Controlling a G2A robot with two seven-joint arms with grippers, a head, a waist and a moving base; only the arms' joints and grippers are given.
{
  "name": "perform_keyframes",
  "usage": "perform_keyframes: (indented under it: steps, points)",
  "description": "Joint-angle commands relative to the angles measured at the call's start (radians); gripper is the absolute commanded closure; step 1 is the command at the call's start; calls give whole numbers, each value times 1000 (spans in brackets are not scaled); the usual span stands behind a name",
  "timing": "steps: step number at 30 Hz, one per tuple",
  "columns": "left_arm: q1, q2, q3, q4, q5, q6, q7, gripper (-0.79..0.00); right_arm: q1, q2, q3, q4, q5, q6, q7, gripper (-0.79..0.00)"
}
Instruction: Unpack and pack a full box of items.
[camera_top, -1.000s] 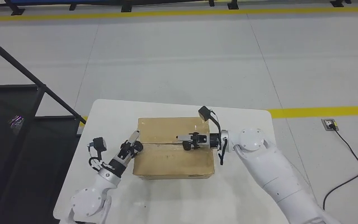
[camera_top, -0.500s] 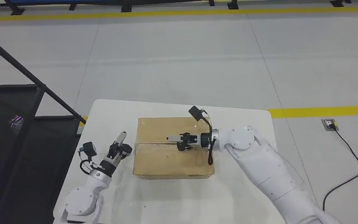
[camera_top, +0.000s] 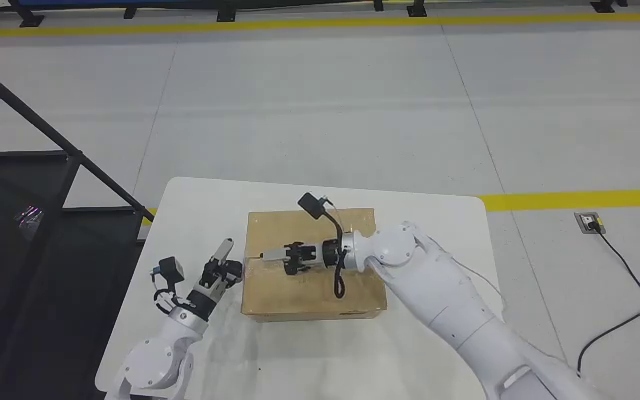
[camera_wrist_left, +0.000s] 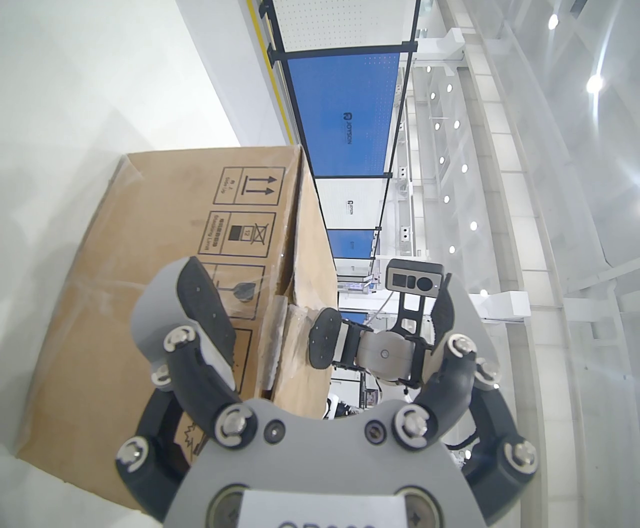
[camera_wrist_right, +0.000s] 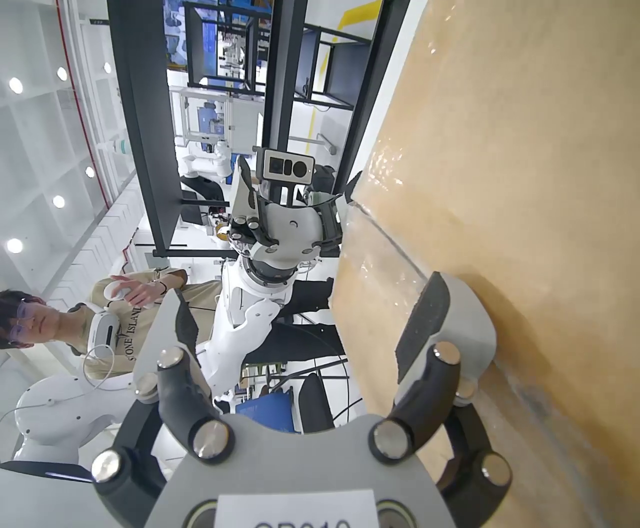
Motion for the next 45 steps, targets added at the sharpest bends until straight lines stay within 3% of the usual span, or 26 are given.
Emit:
perform_keyframes:
  steps: [1,6,11,19,30,39,45]
  points:
    - [3,0,-1,-2,0,-1,1,-785,15,-16,-11,31,16,-22,9,-785]
    - [11,1,-5,-6,-2,-6,-1,-785,35,-31,-4,90,43,-72,57,-785]
    - [22,2,-10,-26,0,-10,4,-785,27,-16,26,102,18,-77,85,-785]
    - [43,3,-8,-64,6,-19,-1,-785,-80,70,169,-27,-38,-47,89,-785]
    - [61,7,-27,-104,2,-29,-2,-785,-327,201,446,-364,-194,142,42,-785]
    - [68,9,-44,-105,-14,-36,-1,-785,-441,249,605,-478,-210,213,34,-785]
    - [73,10,-64,-116,-14,-45,14,-785,-474,266,678,-487,-164,161,28,-785]
